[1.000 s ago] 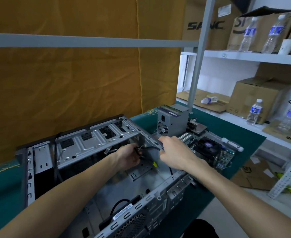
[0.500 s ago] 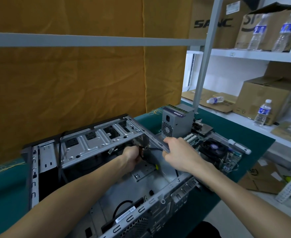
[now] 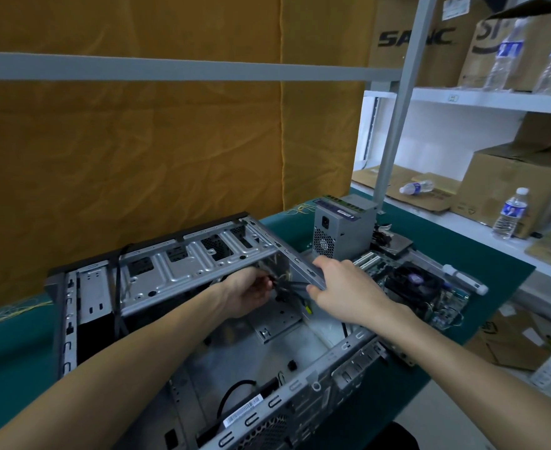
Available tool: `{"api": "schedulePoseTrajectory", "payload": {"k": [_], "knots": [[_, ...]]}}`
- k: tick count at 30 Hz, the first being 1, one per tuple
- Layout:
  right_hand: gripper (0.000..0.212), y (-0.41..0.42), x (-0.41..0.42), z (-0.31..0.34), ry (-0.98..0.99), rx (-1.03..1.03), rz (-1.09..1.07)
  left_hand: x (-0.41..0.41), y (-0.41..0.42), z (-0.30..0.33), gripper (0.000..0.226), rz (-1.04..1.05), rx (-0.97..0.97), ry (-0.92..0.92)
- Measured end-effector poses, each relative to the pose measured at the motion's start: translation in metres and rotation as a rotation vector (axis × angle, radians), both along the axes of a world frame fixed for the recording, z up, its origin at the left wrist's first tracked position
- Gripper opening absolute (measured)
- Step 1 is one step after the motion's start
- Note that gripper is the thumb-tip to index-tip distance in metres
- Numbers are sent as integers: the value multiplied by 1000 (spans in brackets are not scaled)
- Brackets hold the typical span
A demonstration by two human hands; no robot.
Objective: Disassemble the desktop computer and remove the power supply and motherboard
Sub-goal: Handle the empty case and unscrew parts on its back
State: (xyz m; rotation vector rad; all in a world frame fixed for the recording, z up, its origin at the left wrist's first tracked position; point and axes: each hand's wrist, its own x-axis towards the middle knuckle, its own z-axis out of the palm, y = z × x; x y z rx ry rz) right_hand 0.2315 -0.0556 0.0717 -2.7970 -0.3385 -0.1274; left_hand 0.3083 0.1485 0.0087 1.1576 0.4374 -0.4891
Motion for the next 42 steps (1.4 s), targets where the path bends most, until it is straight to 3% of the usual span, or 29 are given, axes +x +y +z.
{"api": "schedulePoseTrajectory", "payload": {"k": [6,15,20,23,26,29,33,37,39,42], "knots": [[34,2,0,-3,-58,-75,0,-1,-9,-2,26,-37,49,-23],[26,4,1,-5,-109,-128,3,3,-10,-6,24,-36,-28,-61],[25,5,1,-5,-114,-142,3,6,-12,-18,26,-98,106,-29],[23,5,3,-4,-67,-152,-14,2,-10,-12,33,-207,462,-153],[22,6,4,0,-22,-154,-27,-12,1,10,47,-458,993,-446],[28,8,6,5,-6,-178,-23,-45,17,36,42,-598,1314,-691],[40,23,10,7,48,-230,-70,-103,61,62,19,-301,1461,-898],[43,35,7,4,-4,-274,-132,-133,118,79,14,165,1735,-815],[43,34,3,4,-22,-284,-122,-136,138,77,32,193,1875,-575],[42,32,-4,6,-33,-293,-99,-137,152,73,44,101,1867,-324]]}}
